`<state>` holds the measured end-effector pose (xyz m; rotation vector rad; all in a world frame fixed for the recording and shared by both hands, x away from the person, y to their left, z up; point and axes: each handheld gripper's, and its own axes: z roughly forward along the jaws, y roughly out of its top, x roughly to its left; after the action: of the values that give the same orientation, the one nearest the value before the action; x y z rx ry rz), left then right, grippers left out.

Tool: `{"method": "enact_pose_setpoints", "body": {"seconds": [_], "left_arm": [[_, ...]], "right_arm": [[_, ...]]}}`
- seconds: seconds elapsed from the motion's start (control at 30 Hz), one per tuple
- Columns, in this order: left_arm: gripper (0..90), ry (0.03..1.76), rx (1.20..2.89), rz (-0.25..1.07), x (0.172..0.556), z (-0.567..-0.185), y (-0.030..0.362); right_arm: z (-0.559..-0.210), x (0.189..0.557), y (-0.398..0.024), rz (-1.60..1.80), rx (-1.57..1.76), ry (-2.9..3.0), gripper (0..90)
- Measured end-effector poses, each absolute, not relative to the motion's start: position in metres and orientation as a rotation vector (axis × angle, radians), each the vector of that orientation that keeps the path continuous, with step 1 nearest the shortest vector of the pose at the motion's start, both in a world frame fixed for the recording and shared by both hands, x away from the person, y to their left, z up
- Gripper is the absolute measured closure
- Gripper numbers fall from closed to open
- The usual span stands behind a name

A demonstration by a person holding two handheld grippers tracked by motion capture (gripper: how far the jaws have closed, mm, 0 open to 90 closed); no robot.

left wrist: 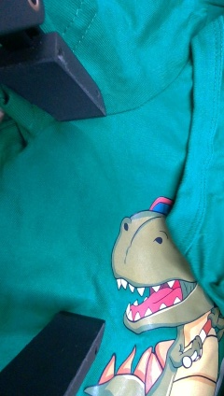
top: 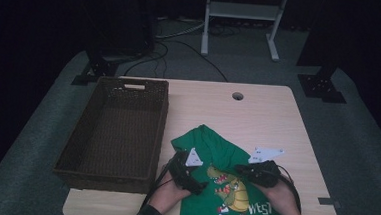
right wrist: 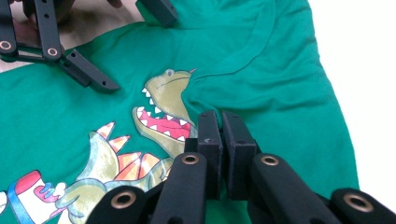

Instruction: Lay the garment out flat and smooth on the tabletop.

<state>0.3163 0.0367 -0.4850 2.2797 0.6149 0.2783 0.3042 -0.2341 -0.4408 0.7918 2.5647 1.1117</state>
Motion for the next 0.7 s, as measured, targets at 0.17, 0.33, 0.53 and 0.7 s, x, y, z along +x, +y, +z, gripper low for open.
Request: {"method": "enact_pose_setpoints", "body": {"seconds": [0.17,0.33,0.53,0.7], "left_arm": [[0.6,0.615,2.280,0.278,0.3163,-0.4849,0.0367],[0.6,0.615,2.279,0.278,0.3162,-0.4849,0.0367],[0.6,0.615,2.279,0.278,0.3162,-0.4850,0.0367],[0.6,0.615,2.279,0.278,0.3162,-0.4850,0.0366]], "right_arm": [[-0.4393,0.3063,-0.2360,1.117,0.798,2.559,87.3],[-0.4367,0.3084,-0.2372,1.117,0.794,2.553,87.3],[-0.4333,0.3114,-0.2395,1.120,0.804,2.543,87.2],[-0.4306,0.3141,-0.2417,1.124,0.813,2.535,87.2]]}}
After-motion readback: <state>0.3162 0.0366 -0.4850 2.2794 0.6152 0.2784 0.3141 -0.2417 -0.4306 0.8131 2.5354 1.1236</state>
